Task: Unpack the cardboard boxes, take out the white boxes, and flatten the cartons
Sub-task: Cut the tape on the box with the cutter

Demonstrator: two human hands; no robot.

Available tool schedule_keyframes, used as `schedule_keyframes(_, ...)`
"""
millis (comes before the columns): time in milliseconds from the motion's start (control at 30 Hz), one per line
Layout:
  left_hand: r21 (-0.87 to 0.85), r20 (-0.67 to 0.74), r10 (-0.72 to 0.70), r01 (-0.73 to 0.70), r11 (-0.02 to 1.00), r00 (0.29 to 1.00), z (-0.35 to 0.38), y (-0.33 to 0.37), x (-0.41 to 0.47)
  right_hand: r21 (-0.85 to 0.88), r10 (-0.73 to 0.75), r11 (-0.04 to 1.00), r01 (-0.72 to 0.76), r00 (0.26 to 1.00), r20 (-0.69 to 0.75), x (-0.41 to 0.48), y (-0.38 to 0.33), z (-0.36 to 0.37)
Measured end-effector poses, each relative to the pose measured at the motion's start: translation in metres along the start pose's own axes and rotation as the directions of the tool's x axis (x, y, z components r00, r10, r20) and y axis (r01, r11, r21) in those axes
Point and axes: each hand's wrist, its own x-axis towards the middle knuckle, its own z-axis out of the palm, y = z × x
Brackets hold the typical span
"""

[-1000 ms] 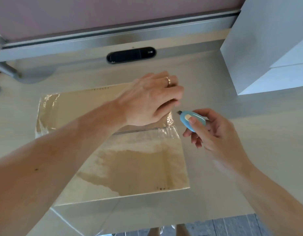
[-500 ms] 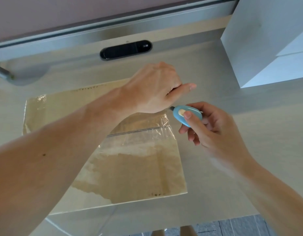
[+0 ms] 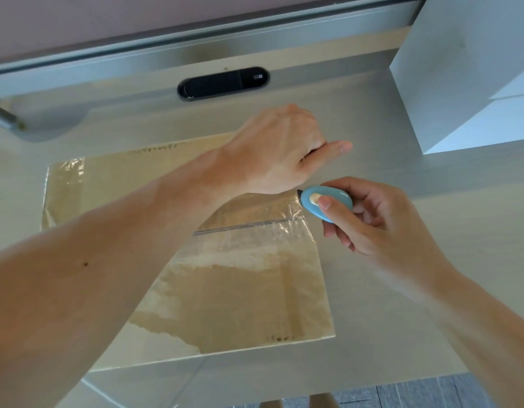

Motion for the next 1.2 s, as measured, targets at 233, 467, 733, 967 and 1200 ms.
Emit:
schedule_keyframes(233,0.015,-0.011,-0.003,0.003,1.000,1.000,0.002,-0.001,0.000,-0.090,0.026,0.996,-0.017,0.994,0.103,-0.002,-0.004,-0.012)
schedule_keyframes(467,-0.003,-0.003,0.005,-0.005,1.000,1.000,0.000,-0.001,0.000,-0.136,0.024,0.991,-0.006,0.991,0.131,-0.014,-0.001,-0.019)
schedule_keyframes(733,-0.028,0.004,0.011,-0.011,1.000,1.000,0.000,0.000,0.001,-0.167,0.029,0.986,-0.006,0.990,0.135,-0.015,-0.002,-0.019)
schedule_keyframes(967,-0.022,-0.024,0.013,-0.014,1.000,1.000,0.006,-0.002,0.000,-0.088,0.037,0.996,-0.031,0.997,0.074,-0.021,0.005,-0.018)
schedule_keyframes(1200,0.005,-0.283,0.185,-0.191,0.982,0.941,-0.011,0.028,-0.051,0.401,0.221,0.902,-0.162,0.970,-0.104,-0.047,0.019,-0.020)
